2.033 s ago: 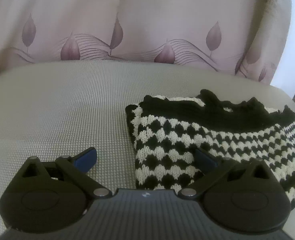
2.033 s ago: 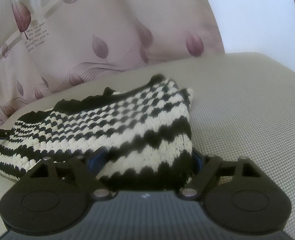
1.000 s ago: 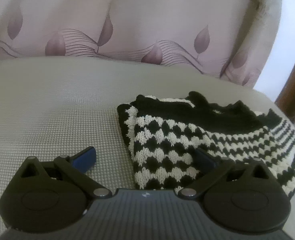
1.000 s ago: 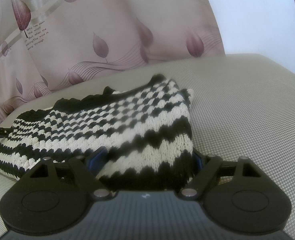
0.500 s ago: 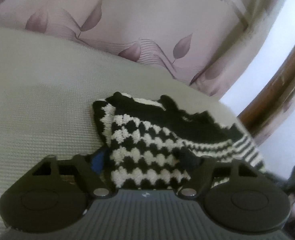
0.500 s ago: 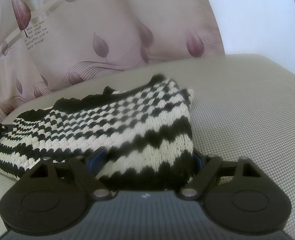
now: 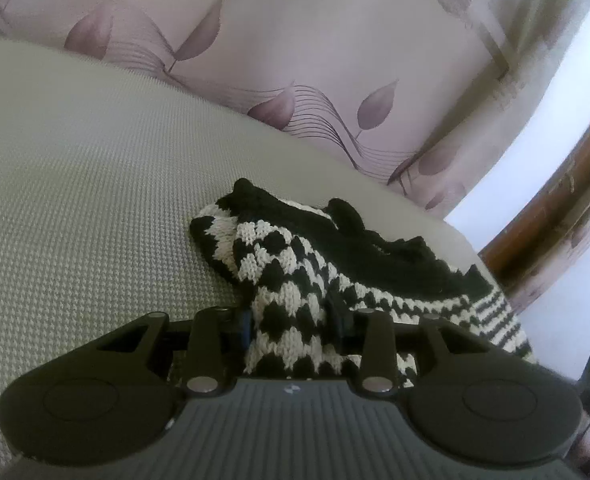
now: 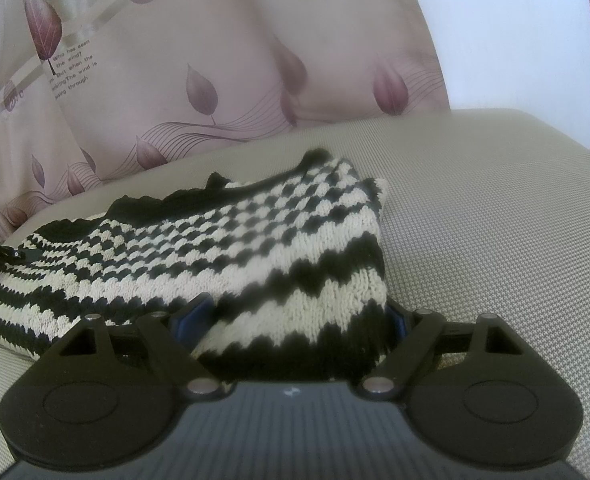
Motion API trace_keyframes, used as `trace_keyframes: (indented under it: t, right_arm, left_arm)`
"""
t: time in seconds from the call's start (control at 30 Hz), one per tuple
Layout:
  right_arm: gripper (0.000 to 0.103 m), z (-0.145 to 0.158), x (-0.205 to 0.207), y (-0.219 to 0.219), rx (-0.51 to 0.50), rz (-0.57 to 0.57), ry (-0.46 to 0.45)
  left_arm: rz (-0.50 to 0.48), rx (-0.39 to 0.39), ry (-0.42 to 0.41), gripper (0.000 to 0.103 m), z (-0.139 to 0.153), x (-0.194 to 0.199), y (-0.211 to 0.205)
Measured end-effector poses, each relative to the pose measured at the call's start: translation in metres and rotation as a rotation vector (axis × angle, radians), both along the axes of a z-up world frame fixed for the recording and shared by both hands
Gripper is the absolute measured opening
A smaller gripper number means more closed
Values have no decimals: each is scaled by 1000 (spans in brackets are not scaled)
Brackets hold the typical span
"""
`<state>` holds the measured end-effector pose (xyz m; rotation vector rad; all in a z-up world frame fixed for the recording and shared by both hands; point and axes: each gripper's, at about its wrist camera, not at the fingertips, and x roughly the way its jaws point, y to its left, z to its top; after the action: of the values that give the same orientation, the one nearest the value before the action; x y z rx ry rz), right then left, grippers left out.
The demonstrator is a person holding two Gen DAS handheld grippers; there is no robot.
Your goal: Fold small clothes
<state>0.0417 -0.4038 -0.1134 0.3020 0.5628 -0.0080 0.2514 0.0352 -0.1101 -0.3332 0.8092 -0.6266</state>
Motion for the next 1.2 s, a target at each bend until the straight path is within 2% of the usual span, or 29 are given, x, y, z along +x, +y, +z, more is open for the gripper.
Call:
trace_keyframes:
  t: [0.23,0.33,0.37,0.4,0.43,0.5,0.6,0.73,0.77,0.8,0.87,1.0,1.07,1.13,1.2]
  right_arm:
    - [85,0,-1,-3,13,-2,-6]
    - [85,0,-3,-6,33,-2,-15]
    - [79,0,-4,-7,37,-5,-14]
    - [45,1,-5,-5,33,-4,-9]
    - [38,1,-6,-6,50,18,-4]
    - [33,0,-9,-16,117,25,-2]
    - [32,-7,-16,-38,277,1,1]
    - [32,-10,-20,-54,392,1,37]
    - [35,-6,-22,-54,372,-18,42]
    - [39,2,-25,-50,307,-51,28]
    - [39,22,-28,-33,117,-83,-25]
    - [39,43,-12,-5,28,4,-103]
    - [39,44,6,10,-44,57,-91]
    - [39,37,23,15,-70,86,-59]
    - [36,23,42,22,-131,108,57]
  left_arm:
    - [5,9,-13,41,0,-2,-2]
    - [11,10,-17,38,-1,-2,-3]
    - [13,11,-21,37,0,-3,-4]
    - [14,13,-22,37,0,-3,-4]
    - [14,13,-21,37,1,-3,-3]
    - [18,5,-11,37,0,-3,-1]
    - [21,-11,6,37,-1,-1,2]
    - [29,-7,20,36,-2,1,2]
    - [32,1,17,34,-1,0,1]
    - [33,9,13,33,0,0,0]
    - [37,25,9,31,2,-1,-3]
    - [53,50,17,30,5,-1,-8]
    - [70,56,35,29,7,-1,-9]
    - [92,72,55,28,10,0,-13]
    - [114,91,67,26,14,-2,-17]
